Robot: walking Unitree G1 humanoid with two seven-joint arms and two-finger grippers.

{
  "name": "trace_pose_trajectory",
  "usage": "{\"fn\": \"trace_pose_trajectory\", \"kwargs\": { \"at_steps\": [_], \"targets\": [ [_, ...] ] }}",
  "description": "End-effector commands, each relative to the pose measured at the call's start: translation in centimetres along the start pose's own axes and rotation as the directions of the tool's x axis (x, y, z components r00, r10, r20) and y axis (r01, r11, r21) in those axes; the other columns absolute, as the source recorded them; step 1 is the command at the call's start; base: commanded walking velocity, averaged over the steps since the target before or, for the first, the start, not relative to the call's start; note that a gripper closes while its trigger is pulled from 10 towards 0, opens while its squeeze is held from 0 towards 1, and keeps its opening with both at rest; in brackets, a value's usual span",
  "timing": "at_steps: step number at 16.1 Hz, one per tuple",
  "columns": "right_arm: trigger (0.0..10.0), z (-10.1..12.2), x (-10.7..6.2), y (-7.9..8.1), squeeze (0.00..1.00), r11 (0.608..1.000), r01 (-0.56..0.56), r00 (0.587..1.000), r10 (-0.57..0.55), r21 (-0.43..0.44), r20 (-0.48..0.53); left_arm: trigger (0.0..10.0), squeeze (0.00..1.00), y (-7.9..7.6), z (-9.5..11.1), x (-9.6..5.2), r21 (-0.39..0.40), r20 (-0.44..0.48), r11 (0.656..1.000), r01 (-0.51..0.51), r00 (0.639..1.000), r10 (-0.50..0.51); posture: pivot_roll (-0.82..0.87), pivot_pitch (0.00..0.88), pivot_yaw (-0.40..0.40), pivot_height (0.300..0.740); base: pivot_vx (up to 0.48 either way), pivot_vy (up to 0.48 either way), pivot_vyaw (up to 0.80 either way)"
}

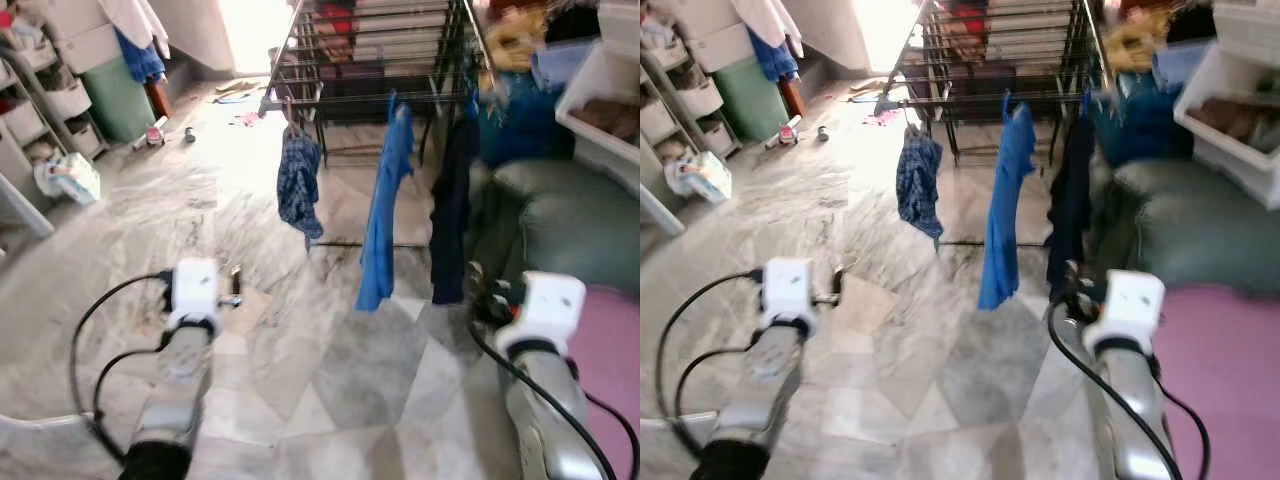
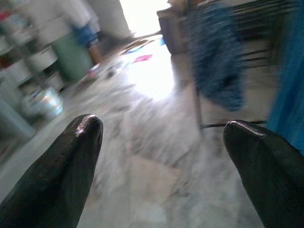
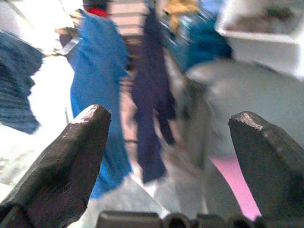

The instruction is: Hang hanger

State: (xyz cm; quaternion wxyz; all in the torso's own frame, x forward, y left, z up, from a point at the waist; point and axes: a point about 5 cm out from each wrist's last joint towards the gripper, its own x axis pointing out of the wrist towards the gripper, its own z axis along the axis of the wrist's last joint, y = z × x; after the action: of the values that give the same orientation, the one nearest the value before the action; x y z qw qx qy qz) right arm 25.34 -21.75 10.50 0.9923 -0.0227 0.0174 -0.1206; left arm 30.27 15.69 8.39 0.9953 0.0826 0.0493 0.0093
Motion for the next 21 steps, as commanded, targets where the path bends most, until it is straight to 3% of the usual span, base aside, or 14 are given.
{"fn": "trace_pose_trajectory", "kwargs": {
  "at_steps": [1, 4, 8, 11, 16, 21],
  "targets": [
    [10.0, 0.1, -0.3, -0.3, 0.00, 0.999, 0.032, 0.999, -0.032, -0.004, 0.015, 10.0, 0.00, -0.3, 0.3, 0.3, 0.030, 0.010, 0.999, 0.039, 0.999, -0.039, -0.05, 0.000, 0.173, 0.740, 0.000, 0.480, 0.00],
    [10.0, -0.3, -0.4, -0.2, 0.00, 0.999, 0.030, 1.000, -0.030, -0.013, 0.009, 10.0, 0.00, 0.0, 1.1, 0.6, 0.041, 0.049, 0.998, 0.049, 0.998, -0.051, -0.06, 0.000, 0.200, 0.740, 0.000, 0.320, 0.00],
    [10.0, 0.8, -0.1, -0.3, 0.00, 0.999, 0.006, 0.999, -0.005, -0.041, 0.034, 10.0, 0.00, -1.2, 1.0, 0.7, 0.019, 0.058, 0.998, 0.056, 0.997, -0.057, -0.09, 0.000, 0.138, 0.740, 0.000, 0.000, 0.00],
    [10.0, 1.3, 0.7, -0.1, 0.00, 0.996, -0.049, 0.998, 0.051, -0.069, 0.038, 10.0, 0.00, -1.3, 0.9, 0.4, -0.021, 0.060, 1.000, 0.005, 0.998, -0.004, -0.07, 0.001, 0.097, 0.740, 0.000, 0.000, 0.00],
    [10.0, 0.9, 0.6, 2.2, 0.00, 0.988, -0.138, 0.990, 0.140, -0.065, 0.028, 10.0, 0.00, -0.1, 0.5, -0.5, -0.035, 0.058, 0.998, -0.049, 0.997, 0.051, -0.03, 0.019, 0.073, 0.740, 0.000, 0.000, 0.77],
    [10.0, 2.1, 1.5, 3.6, 0.00, 0.986, -0.161, 0.984, 0.164, -0.048, 0.071, 10.0, 0.00, -0.4, 1.8, 0.5, -0.029, 0.112, 1.000, 0.011, 0.994, -0.007, -0.04, 0.000, 0.099, 0.740, 0.000, 0.000, 0.00]
  ]
}}
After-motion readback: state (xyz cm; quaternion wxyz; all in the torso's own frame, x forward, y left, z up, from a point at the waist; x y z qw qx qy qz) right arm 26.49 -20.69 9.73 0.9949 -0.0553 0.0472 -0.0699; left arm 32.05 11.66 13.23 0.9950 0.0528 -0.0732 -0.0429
